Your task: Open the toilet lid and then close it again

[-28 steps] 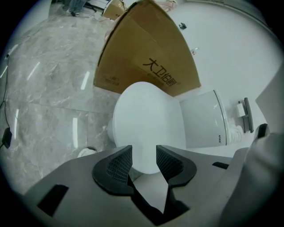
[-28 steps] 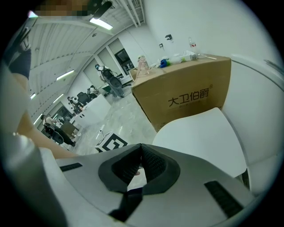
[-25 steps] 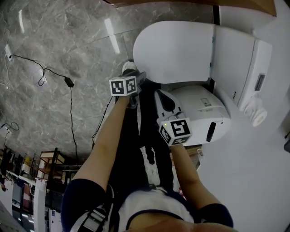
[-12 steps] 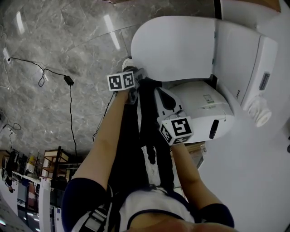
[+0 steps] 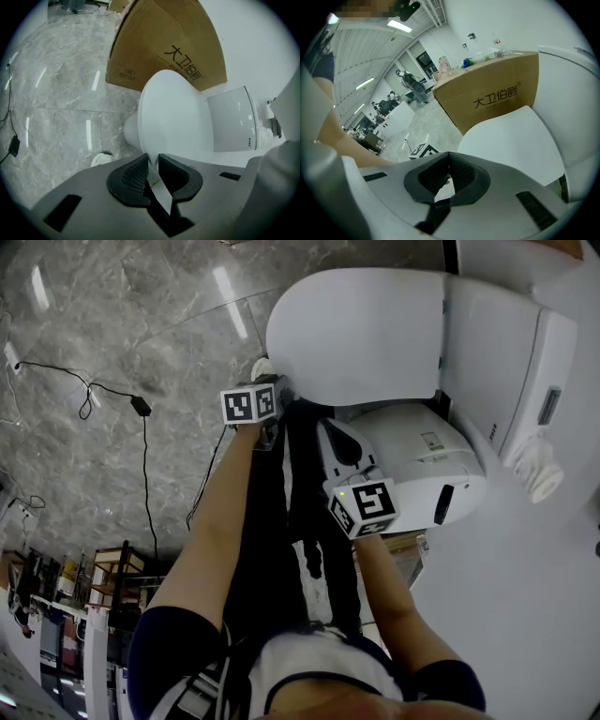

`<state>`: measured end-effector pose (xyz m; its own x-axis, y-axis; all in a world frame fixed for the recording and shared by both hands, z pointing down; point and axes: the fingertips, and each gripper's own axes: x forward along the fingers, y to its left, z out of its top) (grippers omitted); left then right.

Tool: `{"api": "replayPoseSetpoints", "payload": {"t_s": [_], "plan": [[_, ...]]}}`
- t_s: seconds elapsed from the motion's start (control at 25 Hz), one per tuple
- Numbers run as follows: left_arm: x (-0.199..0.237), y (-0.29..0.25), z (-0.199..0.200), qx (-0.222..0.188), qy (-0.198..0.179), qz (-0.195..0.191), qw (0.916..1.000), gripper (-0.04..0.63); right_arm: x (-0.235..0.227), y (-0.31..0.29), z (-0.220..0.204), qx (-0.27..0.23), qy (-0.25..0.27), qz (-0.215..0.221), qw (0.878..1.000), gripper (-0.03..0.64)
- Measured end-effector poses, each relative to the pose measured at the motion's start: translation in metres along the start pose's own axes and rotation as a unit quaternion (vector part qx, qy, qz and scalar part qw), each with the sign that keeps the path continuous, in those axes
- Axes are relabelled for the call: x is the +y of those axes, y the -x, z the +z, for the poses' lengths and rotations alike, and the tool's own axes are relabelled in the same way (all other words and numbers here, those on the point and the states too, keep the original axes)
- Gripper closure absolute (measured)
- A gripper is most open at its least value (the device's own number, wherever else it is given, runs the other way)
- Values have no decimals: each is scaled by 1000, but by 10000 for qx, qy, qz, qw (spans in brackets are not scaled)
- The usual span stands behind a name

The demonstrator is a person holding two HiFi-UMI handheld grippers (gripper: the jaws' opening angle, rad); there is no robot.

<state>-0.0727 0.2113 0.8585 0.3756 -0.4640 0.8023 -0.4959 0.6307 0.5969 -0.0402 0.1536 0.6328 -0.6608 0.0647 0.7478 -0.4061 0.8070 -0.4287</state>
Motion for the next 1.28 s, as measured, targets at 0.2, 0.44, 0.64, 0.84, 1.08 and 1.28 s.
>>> {"api": "replayPoseSetpoints", "payload": {"t_s": [0.2,0.44,0.64,0.84,1.08,1.28], "plan": [[-5,11,-1,-166,137,-273,9994,540,-3,1,1,-24,15,22,10000,607],[-17,28,0,-245,32,-420,9988,549,-1,4,3,-36,40,56,10000,607],[-36,49,0,-354,-26,-572,9977,555,5,12,8,-58,176,73,9998,607],[-54,69,-1,-359,-150,-551,9977,560,15,24,12,-38,222,158,9996,607],[-77,90,1,-372,-302,-602,9970,565,23,40,14,-6,328,140,9994,607],[-96,105,1,-400,-393,-635,9964,566,28,50,13,-20,388,128,9992,607]]}}
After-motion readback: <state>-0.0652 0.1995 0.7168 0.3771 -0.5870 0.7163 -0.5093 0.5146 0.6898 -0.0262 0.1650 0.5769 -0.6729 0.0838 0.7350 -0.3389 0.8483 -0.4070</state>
